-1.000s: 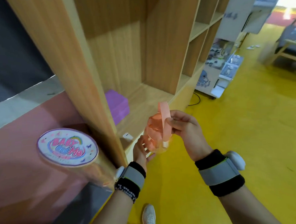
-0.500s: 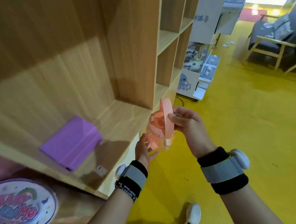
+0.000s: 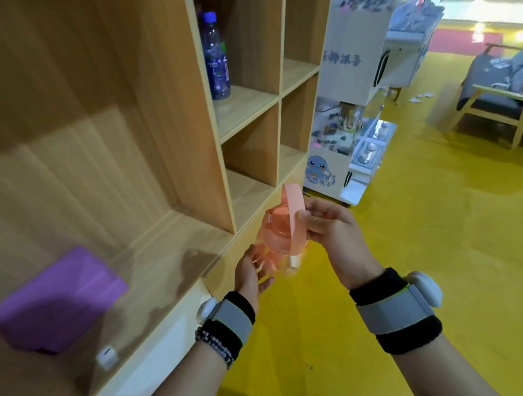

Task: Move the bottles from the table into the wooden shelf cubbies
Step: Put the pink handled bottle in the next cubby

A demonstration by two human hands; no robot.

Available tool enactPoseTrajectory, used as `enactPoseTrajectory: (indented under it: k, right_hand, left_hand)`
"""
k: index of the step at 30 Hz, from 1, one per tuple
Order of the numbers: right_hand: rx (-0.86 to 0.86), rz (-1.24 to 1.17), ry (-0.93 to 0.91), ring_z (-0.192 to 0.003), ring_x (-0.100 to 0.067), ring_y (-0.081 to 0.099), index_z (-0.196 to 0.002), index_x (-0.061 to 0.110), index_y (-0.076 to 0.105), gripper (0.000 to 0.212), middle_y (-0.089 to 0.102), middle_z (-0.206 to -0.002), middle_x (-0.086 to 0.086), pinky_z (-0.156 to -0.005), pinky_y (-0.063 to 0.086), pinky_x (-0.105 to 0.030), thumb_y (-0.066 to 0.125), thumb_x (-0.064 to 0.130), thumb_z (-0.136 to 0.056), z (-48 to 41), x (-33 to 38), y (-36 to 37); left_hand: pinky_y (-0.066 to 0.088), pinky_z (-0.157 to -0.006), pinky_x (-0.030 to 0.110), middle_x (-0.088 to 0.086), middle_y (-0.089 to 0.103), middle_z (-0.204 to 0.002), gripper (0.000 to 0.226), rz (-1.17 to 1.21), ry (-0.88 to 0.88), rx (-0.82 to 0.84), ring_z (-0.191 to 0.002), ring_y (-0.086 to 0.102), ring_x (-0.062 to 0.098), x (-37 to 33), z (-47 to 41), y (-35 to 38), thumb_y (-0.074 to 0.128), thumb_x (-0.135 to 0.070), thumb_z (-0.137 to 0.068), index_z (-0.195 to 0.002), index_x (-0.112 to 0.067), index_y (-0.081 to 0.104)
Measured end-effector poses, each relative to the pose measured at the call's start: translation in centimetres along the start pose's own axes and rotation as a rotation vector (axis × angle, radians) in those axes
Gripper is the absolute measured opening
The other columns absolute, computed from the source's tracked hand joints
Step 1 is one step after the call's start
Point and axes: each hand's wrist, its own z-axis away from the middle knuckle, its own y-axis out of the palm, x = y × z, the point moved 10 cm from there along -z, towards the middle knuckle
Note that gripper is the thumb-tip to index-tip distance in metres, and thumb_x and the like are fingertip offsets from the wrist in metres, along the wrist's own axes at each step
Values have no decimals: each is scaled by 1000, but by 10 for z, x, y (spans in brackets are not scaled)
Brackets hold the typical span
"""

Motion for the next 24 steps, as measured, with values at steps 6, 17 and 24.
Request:
enactPoseTrajectory:
  k: [6, 17, 24]
  right_hand:
    - [47, -16, -13, -85, -31, 64, -93, 13, 76, 18, 73, -99, -23, -82, 47, -45, 59, 13, -89, -45, 10, -40]
    - [46, 25, 15, -91, -41, 67, -95, 10, 75, 22, 72, -101, -25, -95, 48, -61, 61, 20, -82, -164, 13, -79]
    - [96, 78, 35, -97, -46, 67, -97, 6, 74, 17, 74, -99, -22, -97, 49, -59, 58, 9, -93, -255, 14, -94]
  left_hand:
    - [52, -76, 37, 4, 65, -97, 34, 31, -2, -38, -89, 61, 25, -8, -18, 53, 51, -44, -102, -110, -17, 69]
    - [56, -91, 45, 13, 68, -126, 41, 101, 18, -84, -116, 64, 34, -56, -106, 121, 49, -43, -104, -127, -12, 64]
    - [56, -97, 48, 14, 70, -123, 39, 140, 20, -97, -115, 66, 35, -91, -181, 167, 47, -42, -105, -124, -13, 64]
